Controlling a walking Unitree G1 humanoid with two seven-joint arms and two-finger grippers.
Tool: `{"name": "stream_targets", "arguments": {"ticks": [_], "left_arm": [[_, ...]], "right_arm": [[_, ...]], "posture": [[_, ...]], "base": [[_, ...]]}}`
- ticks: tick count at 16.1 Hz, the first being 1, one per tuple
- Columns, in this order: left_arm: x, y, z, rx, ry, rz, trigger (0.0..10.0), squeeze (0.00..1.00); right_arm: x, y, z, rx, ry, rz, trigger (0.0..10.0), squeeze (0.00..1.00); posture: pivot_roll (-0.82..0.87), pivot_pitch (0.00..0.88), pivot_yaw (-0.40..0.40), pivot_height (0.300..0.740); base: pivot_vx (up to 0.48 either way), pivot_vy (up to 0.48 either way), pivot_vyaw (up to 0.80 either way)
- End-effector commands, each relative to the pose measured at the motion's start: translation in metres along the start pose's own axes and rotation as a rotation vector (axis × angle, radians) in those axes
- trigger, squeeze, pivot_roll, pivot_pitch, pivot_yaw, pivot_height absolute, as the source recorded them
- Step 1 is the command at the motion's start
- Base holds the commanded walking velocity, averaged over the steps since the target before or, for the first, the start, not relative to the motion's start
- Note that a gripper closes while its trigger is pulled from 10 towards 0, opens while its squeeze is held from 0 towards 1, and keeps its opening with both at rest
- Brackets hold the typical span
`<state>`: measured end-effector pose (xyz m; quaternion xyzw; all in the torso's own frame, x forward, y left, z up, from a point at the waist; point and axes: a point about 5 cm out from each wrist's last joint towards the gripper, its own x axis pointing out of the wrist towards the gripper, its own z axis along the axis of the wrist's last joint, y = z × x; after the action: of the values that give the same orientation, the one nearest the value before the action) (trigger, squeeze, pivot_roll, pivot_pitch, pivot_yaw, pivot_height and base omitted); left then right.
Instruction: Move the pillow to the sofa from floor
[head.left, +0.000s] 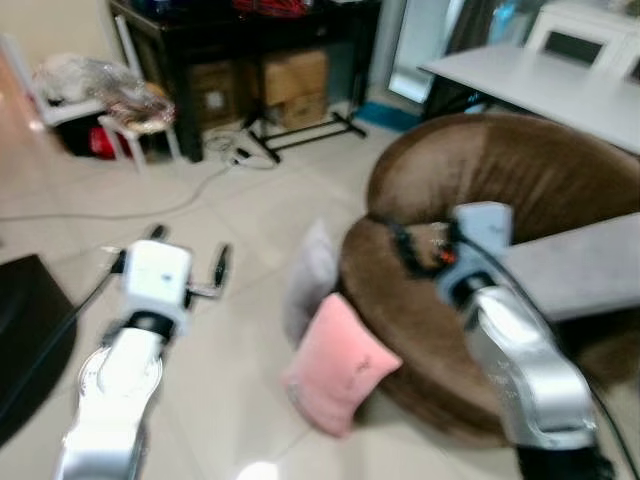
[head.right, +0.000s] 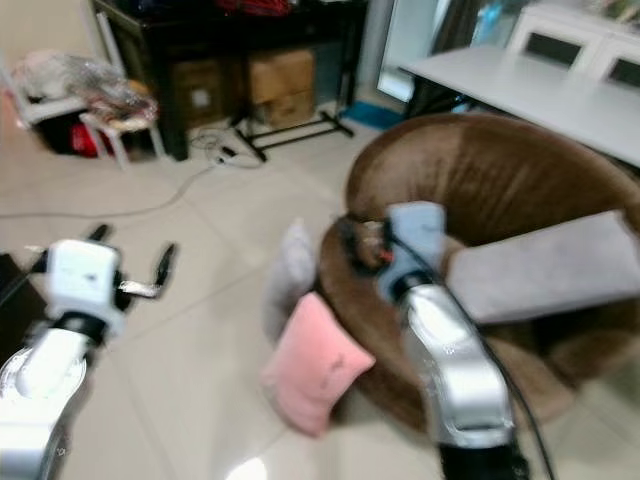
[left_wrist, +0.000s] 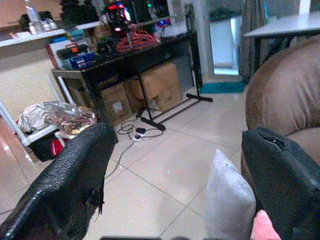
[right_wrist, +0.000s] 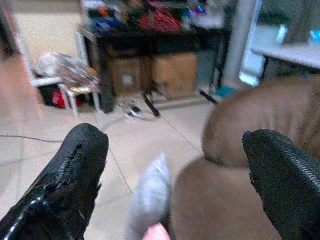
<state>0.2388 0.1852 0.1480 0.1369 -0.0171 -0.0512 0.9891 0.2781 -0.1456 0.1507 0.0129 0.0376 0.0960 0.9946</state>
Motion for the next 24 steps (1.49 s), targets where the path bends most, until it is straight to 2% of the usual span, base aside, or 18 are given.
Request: {"name": "stream_targets", "arguments": {"ticks": [1,3,4,5,6,18,24], "left_arm": [[0.000,0.006,0.002,0.015,-0.004,0.011,10.0,0.12],[0.001,0.006,0.002,0.015,-0.005,0.005,10.0,0.12],[0.002,0.006,0.002,0.015,-0.005,0.002,10.0,0.12],[0.002,0.005,0.002,0.015,-0.005,0.000,10.0,0.12],[0.002,0.005,0.002,0.015,-0.005,-0.002,10.0,0.11],[0.003,0.003,0.001,0.011,0.001,-0.015,10.0,0.11],[0.002,0.003,0.000,0.019,0.002,0.003,10.0,0.09]], "right_arm": [[0.001,0.006,0.005,0.005,-0.014,0.018,10.0,1.00],[0.000,0.003,0.002,0.010,-0.007,-0.017,10.0,1.00],[-0.001,0.001,0.001,0.018,-0.006,-0.041,10.0,0.79],[-0.001,-0.001,0.001,0.026,-0.007,-0.054,10.0,0.09],[-0.001,-0.003,0.003,0.031,-0.009,-0.064,10.0,0.00],[-0.001,0.000,0.003,0.031,-0.005,-0.051,10.0,0.00],[0.001,0.007,0.000,0.025,0.016,0.029,10.0,0.00]], "posture": [[-0.05,0.000,-0.040,0.740],[-0.06,0.000,-0.035,0.740],[-0.06,0.000,-0.032,0.740],[-0.06,0.000,-0.030,0.740],[-0.06,0.000,-0.027,0.740],[-0.07,0.000,-0.025,0.740],[-0.06,0.000,-0.045,0.740]], "base": [[0.337,0.000,0.00],[0.334,0.000,0.00],[0.337,0.000,0.00],[0.334,0.000,0.00],[0.337,0.000,0.00],[0.337,0.000,0.00],[0.314,0.000,0.00]]}}
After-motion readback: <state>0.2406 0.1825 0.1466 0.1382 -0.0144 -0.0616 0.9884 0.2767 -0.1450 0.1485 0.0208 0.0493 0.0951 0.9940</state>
